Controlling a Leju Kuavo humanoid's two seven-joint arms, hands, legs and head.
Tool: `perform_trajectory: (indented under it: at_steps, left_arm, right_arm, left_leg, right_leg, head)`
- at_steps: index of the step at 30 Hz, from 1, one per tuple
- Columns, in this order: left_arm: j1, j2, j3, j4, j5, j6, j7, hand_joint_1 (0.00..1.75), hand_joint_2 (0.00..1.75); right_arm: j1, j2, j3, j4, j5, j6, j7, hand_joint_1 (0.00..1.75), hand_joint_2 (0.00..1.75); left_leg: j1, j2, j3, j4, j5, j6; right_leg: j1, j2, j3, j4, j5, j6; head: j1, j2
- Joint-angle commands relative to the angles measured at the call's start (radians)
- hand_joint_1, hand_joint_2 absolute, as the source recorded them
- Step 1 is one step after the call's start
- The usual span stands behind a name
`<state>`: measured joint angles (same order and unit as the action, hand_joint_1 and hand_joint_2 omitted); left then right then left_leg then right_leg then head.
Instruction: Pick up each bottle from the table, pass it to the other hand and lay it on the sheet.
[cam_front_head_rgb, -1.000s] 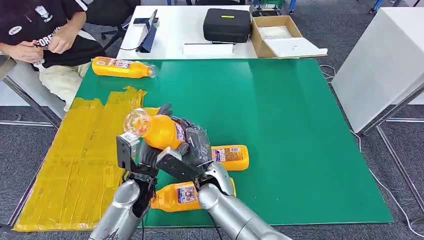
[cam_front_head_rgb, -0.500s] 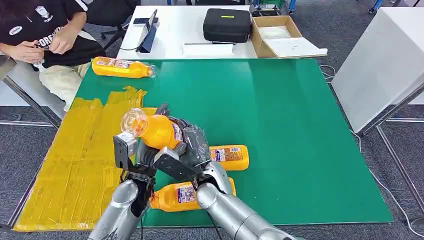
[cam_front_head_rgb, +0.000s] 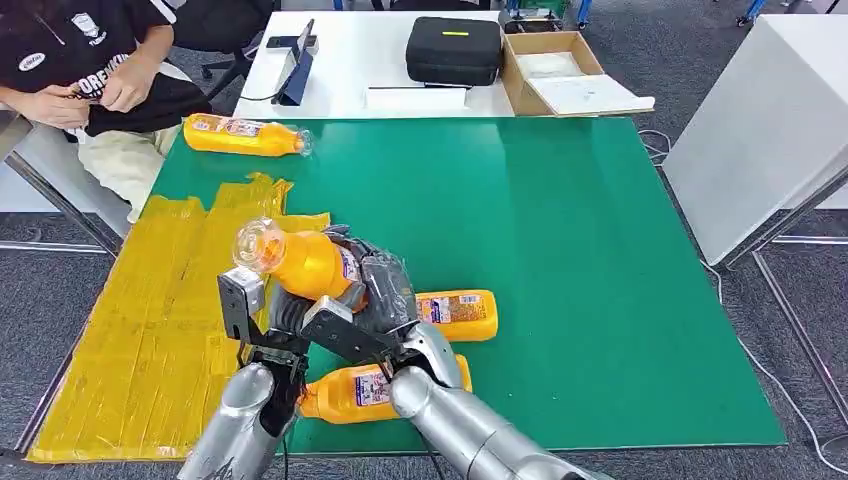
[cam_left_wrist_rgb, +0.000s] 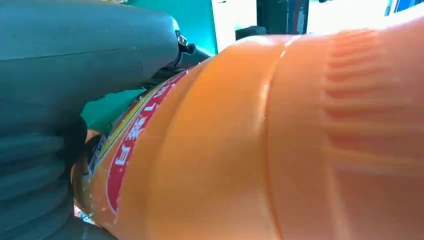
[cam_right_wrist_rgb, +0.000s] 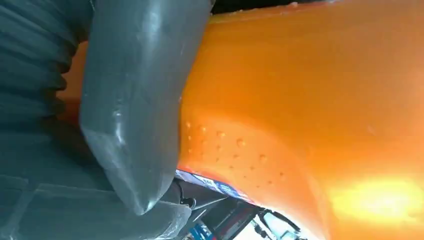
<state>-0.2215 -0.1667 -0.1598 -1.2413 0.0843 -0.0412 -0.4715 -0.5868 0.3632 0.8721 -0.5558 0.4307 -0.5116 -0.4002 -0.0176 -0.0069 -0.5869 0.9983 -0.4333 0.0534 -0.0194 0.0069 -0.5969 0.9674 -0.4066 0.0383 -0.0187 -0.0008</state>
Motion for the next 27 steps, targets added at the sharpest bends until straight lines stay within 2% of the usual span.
perform_trajectory:
  at_steps: [1, 14, 15, 16, 17, 27]
  left_arm:
    - [-0.041, 0.003, 0.029, 0.053, 0.025, 0.013, -0.009, 1.75, 1.75]
    - [-0.055, 0.008, 0.03, 0.063, 0.042, 0.015, -0.026, 1.75, 1.75]
    - [-0.055, 0.007, 0.032, 0.062, 0.044, 0.016, -0.029, 1.75, 1.75]
    - [-0.054, 0.007, 0.034, 0.061, 0.045, 0.017, -0.03, 1.75, 1.75]
    - [-0.053, 0.007, 0.036, 0.059, 0.046, 0.018, -0.03, 1.75, 1.75]
    - [-0.047, 0.004, 0.051, 0.05, 0.047, 0.021, -0.031, 1.75, 1.75]
  right_arm:
    - [-0.033, -0.014, 0.055, 0.059, -0.026, 0.004, -0.005, 1.75, 1.75]
    - [-0.026, -0.014, 0.021, 0.071, -0.027, -0.019, -0.029, 1.75, 1.75]
    - [-0.024, -0.014, 0.012, 0.068, -0.025, -0.027, -0.031, 1.38, 1.75]
    - [-0.021, -0.014, 0.007, 0.066, -0.022, -0.034, -0.036, 0.16, 1.75]
    - [-0.02, -0.014, 0.004, 0.065, -0.016, -0.043, -0.039, 0.0, 1.75]
    - [-0.016, -0.014, 0.0, 0.055, -0.031, -0.031, -0.049, 0.0, 1.75]
  left_leg:
    - [0.002, -0.001, 0.005, 0.0, -0.002, -0.006]
    - [0.001, -0.002, 0.002, 0.0, 0.0, -0.003]
    - [0.002, -0.002, 0.002, 0.0, 0.0, -0.004]
    - [0.001, -0.001, 0.002, 0.0, 0.0, -0.003]
    - [0.001, -0.002, 0.003, 0.0, -0.001, -0.004]
    - [0.001, -0.001, 0.002, 0.0, 0.0, -0.003]
  right_leg:
    - [0.002, -0.002, 0.007, -0.001, -0.002, -0.003]
    - [0.001, -0.002, 0.003, -0.001, 0.0, -0.002]
    - [0.002, -0.003, 0.004, -0.001, -0.001, -0.002]
    - [0.001, -0.002, 0.002, -0.001, 0.0, -0.002]
    - [0.001, -0.003, 0.004, -0.001, -0.001, -0.002]
    - [0.001, -0.002, 0.003, -0.001, -0.001, -0.002]
  head:
    - [0.0, 0.0]
    - [0.0, 0.0]
    - [0.0, 0.0]
    - [0.0, 0.0]
    - [0.0, 0.0]
    - [0.0, 0.0]
